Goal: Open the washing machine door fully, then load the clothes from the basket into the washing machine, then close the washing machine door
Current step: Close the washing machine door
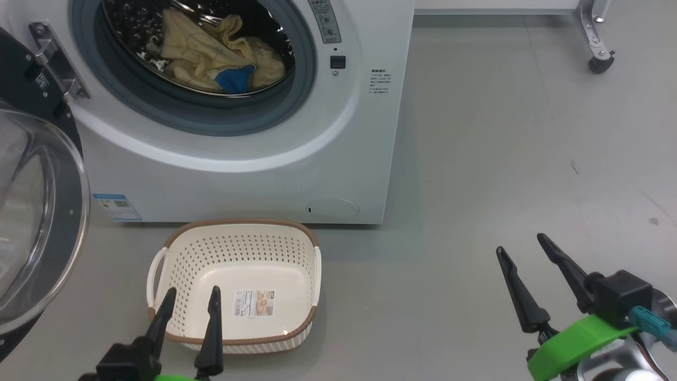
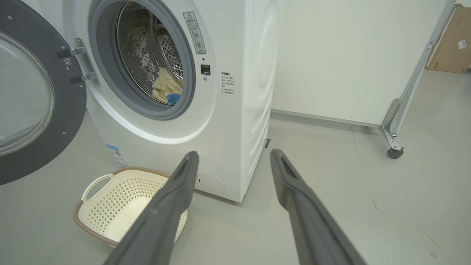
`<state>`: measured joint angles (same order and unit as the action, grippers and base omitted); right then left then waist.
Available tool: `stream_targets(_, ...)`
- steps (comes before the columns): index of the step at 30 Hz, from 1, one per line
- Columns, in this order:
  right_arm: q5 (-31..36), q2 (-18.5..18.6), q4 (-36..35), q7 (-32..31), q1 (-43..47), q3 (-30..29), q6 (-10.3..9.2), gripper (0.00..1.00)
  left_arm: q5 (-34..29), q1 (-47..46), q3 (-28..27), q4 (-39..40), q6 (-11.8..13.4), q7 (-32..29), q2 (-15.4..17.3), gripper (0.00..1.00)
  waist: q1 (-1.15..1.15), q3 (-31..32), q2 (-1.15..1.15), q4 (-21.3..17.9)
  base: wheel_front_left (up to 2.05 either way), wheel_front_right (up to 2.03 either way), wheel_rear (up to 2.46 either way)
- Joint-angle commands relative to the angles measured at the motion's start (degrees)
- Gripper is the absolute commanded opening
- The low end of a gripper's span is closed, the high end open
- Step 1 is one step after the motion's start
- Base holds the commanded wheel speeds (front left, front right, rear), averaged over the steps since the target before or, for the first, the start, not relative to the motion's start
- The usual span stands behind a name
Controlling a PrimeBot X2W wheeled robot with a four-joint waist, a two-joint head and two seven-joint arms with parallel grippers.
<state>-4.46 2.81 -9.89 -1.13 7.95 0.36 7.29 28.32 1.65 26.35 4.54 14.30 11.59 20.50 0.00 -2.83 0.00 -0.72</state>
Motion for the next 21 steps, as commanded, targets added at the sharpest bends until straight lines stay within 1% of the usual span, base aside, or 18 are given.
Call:
stream_targets(1, 0.5, 0.3, -2.3, -0.2, -1.5, 0.9, 0.2, 1.0, -0.7, -2.3, -1.8, 1.7, 15.3, 0.0, 1.5, 1.0, 0.0, 0.1, 0.0, 0.0, -0.76, 0.76, 0.0)
stream_targets(7, 0.5, 0.3, -2.4, -0.2, -1.6, 0.6, 0.2, 1.0, -1.3, -2.7, -1.4, 2.0, 15.6, -0.5, 1.9, 1.0, 0.0, 0.0, 0.0, 0.1, -1.2, 1.2, 0.0)
stream_targets(12, 0.4, 0.2, -2.3, -0.1, -1.5, 0.3, 0.2, 1.0, -1.5, -3.3, -1.5, 2.4, 15.9, -1.1, 2.4, 1.0, 0.0, -0.2, 0.0, 0.4, -1.85, 1.85, 0.0)
stream_targets(16, 0.3, 0.2, -2.3, 0.0, -1.5, -0.1, 0.2, 1.0, -0.9, -3.5, -0.9, 3.3, 14.2, -1.2, 2.9, 1.0, 0.0, -0.4, 0.0, 0.8, -1.86, 1.86, 0.0)
stream_targets(21, 0.3, 0.1, -2.3, 0.2, -1.7, -0.2, 0.2, 1.0, -0.6, -3.8, -0.7, 3.7, 13.5, -1.0, 3.1, 1.0, 0.0, -0.6, 0.0, 1.1, -1.25, 1.25, 0.0)
